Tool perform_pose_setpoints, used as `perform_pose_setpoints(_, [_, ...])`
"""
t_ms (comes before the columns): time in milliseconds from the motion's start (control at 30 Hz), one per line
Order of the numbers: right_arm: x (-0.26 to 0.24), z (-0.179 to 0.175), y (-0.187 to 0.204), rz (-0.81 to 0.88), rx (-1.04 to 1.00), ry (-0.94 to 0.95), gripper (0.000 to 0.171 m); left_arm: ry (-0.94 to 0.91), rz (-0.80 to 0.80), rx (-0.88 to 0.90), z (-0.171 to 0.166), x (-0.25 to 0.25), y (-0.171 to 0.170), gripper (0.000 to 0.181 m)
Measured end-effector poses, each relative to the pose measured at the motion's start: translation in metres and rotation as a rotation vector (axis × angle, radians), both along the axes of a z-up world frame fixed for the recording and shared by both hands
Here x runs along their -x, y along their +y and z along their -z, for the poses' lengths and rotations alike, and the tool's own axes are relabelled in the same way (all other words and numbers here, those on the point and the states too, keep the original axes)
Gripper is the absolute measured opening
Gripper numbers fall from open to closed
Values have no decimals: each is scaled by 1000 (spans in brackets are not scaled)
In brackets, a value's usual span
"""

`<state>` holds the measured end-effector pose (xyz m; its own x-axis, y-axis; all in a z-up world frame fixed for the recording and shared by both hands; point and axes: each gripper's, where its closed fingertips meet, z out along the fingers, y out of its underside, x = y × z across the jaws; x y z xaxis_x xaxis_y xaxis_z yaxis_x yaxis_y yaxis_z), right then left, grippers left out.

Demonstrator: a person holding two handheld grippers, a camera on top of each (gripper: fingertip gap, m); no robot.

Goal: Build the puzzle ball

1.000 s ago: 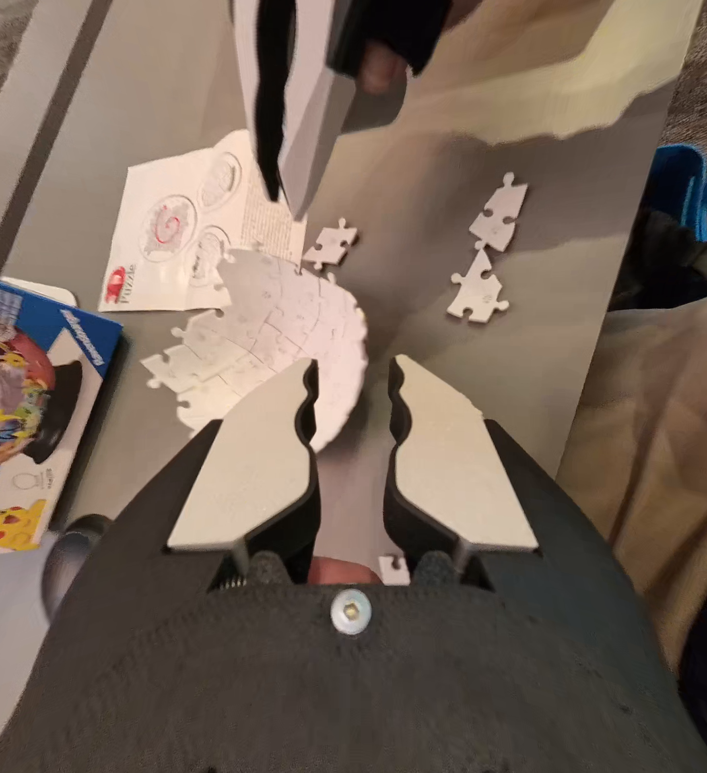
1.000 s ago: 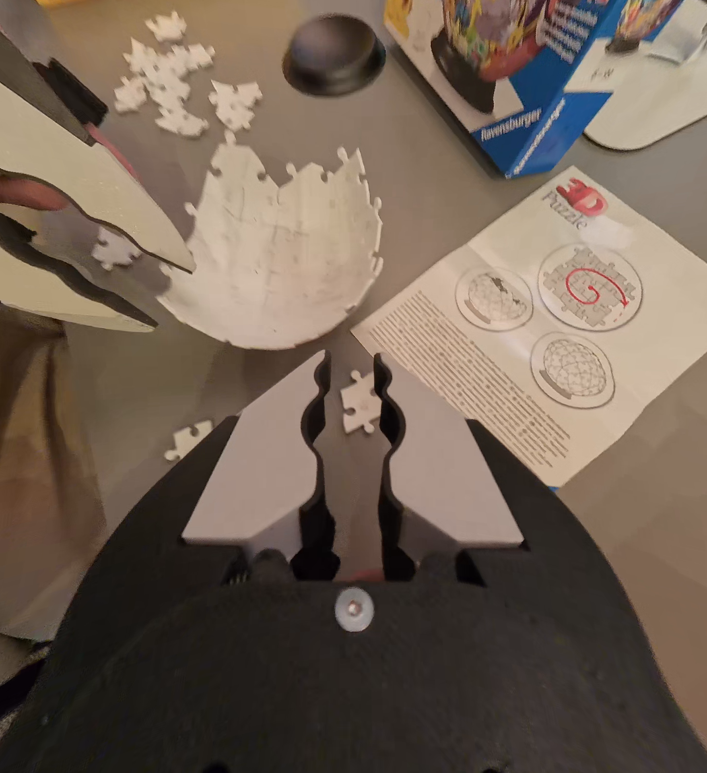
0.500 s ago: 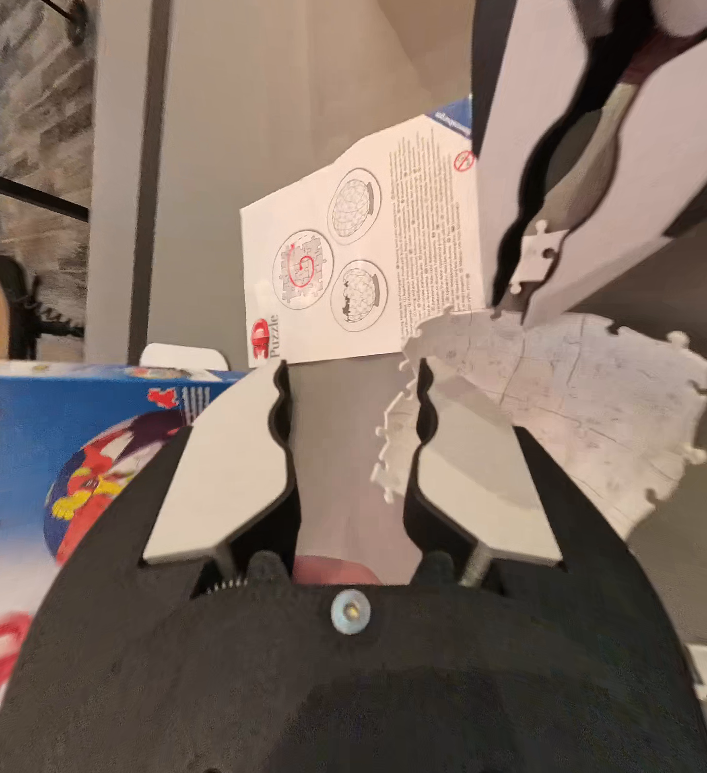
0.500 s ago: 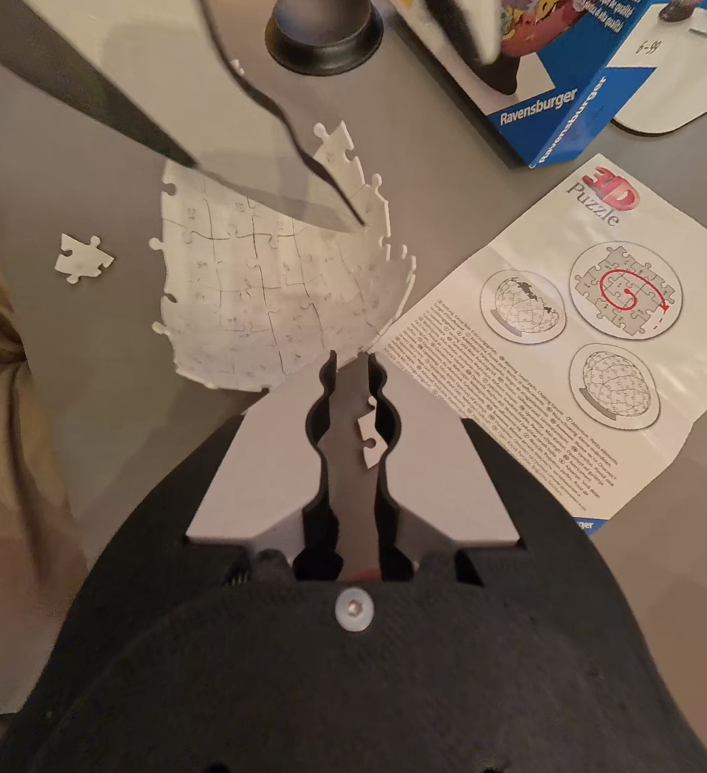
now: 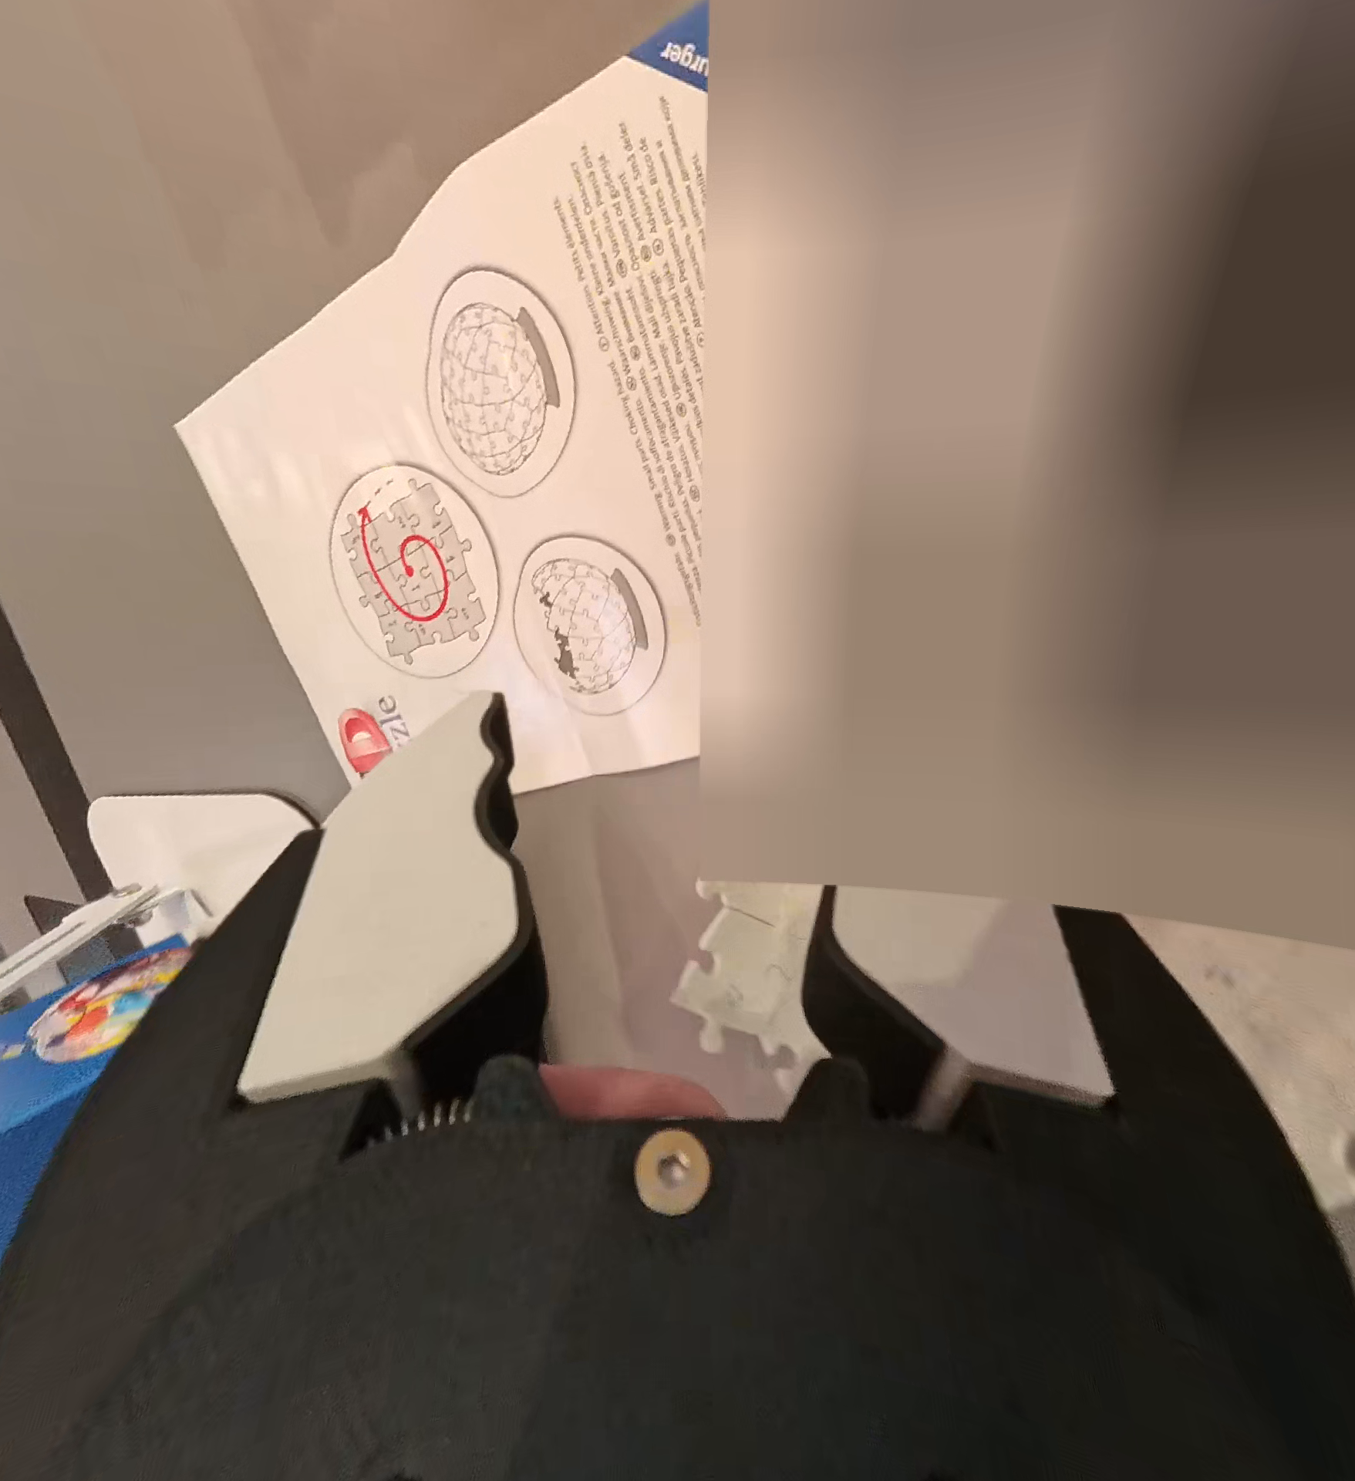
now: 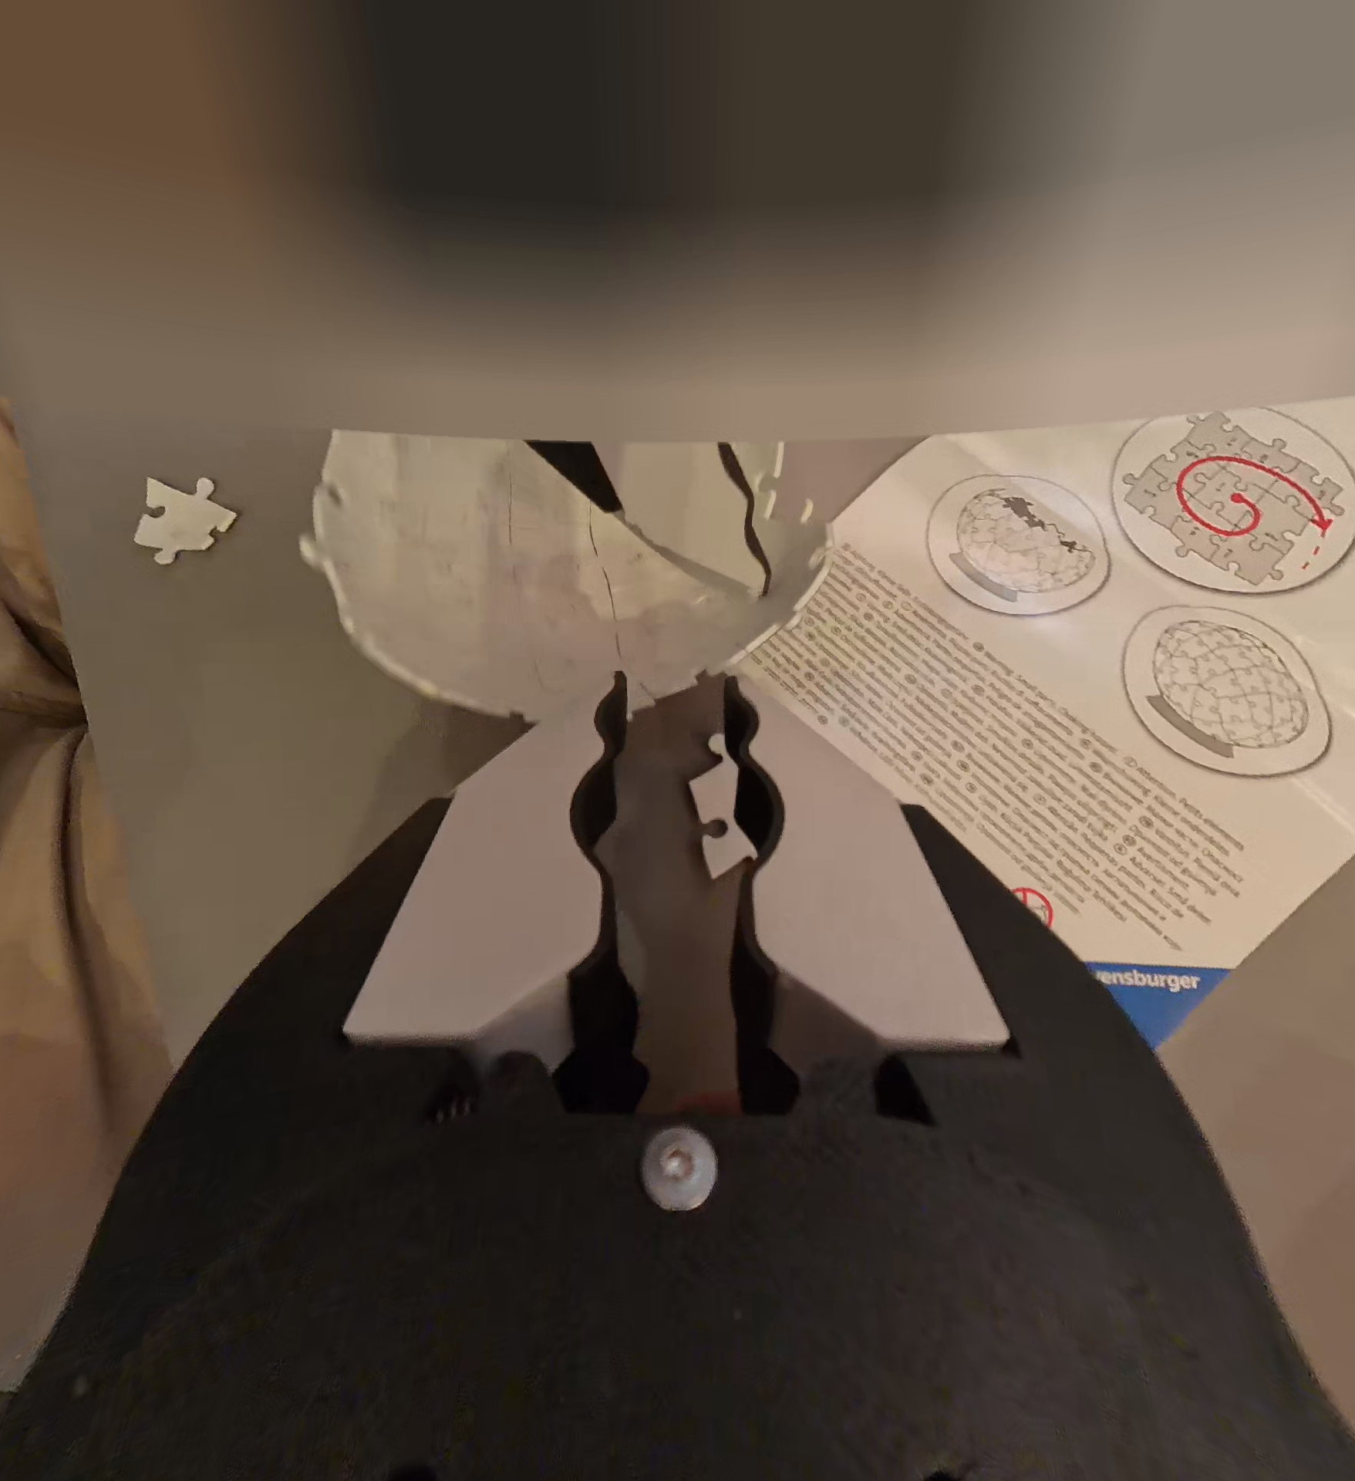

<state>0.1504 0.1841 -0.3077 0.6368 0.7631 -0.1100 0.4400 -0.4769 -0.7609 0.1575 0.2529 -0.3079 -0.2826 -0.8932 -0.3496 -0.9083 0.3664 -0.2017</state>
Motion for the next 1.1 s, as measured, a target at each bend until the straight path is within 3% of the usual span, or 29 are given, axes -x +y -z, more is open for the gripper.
perform_pose_setpoints(33, [-3,1,0,2,-1,-7,24,13,1,-1,4,-1,1,79])
perform_pose_setpoints(267, [-29,7,-2,43,-30,-76,26,90,17,-3,16,-5,0,78])
perform_pose_setpoints(533, [-35,24,-2,-54,-82,-185,35,124,30,10,17,-4,0,79])
perform_pose_setpoints(800, [-28,24,-3,-93,-27,-116,24,122,32,25,19,-4,1,78])
perform_pose_setpoints(1100, [-35,3,14,234,37,108,23,142,7,54,21,-2,1,80])
